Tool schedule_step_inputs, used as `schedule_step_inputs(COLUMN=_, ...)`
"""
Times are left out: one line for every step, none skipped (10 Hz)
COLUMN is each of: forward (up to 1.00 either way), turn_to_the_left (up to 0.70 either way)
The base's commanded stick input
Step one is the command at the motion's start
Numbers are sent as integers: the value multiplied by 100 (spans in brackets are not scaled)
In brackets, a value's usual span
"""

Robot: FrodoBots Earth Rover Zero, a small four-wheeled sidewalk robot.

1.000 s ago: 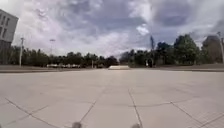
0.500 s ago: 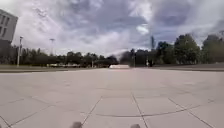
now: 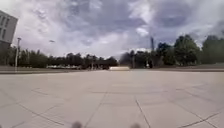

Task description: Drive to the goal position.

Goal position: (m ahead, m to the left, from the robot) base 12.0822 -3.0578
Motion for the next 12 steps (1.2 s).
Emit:
schedule_step_inputs(forward=70, turn_to_the_left=0)
schedule_step_inputs(forward=70, turn_to_the_left=0)
schedule_step_inputs(forward=70, turn_to_the_left=0)
schedule_step_inputs(forward=70, turn_to_the_left=0)
schedule_step_inputs(forward=70, turn_to_the_left=0)
schedule_step_inputs(forward=70, turn_to_the_left=0)
schedule_step_inputs(forward=70, turn_to_the_left=0)
schedule_step_inputs(forward=70, turn_to_the_left=0)
schedule_step_inputs(forward=70, turn_to_the_left=0)
schedule_step_inputs(forward=70, turn_to_the_left=0)
schedule_step_inputs(forward=70, turn_to_the_left=0)
schedule_step_inputs(forward=70, turn_to_the_left=0)
